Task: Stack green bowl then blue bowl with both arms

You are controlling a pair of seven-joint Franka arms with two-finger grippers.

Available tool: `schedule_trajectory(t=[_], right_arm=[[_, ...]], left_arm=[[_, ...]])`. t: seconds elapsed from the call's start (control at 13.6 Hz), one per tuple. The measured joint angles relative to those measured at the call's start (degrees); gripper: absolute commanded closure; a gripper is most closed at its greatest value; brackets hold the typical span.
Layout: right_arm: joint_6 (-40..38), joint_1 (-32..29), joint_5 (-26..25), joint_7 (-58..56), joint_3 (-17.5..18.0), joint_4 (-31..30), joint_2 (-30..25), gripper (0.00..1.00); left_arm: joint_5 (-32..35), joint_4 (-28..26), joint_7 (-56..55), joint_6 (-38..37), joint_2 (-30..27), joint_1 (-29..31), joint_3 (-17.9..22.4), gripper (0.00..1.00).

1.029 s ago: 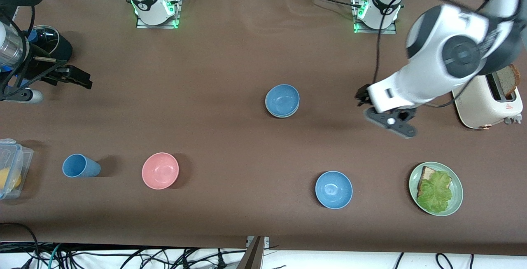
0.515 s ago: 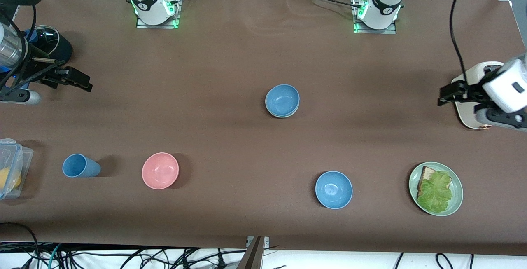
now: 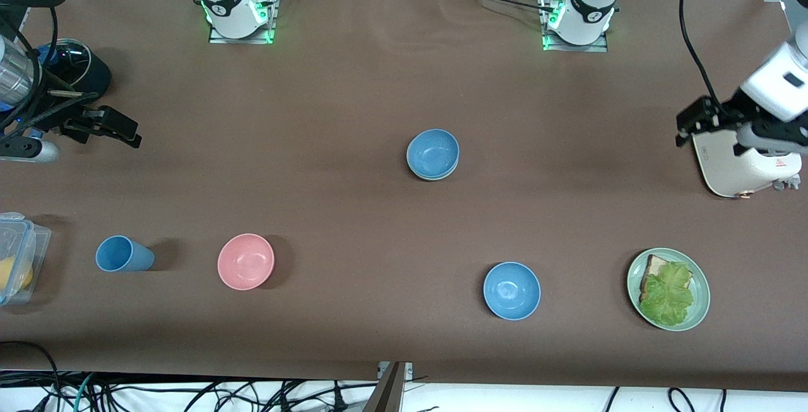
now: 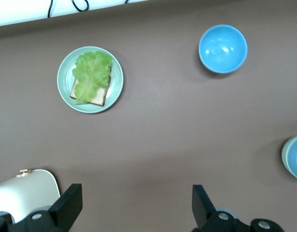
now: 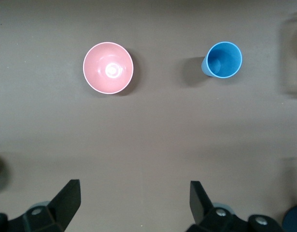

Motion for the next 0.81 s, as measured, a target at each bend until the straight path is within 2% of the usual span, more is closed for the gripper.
schedule_trajectory(t=[0.29, 0.81], right_arm=[[0.1, 0.0, 0.0, -1.8, 0.0, 0.0, 0.0, 0.00], [2.0, 0.0, 0.0, -3.4, 0.0, -0.9, -0.4, 0.00]], left_arm=[[0.3, -2.4, 0.0, -0.8, -0.5, 0.0, 0.6, 0.00], [0.3, -0.6, 0.0, -2.1, 1.6, 0.1, 1.0, 0.00]])
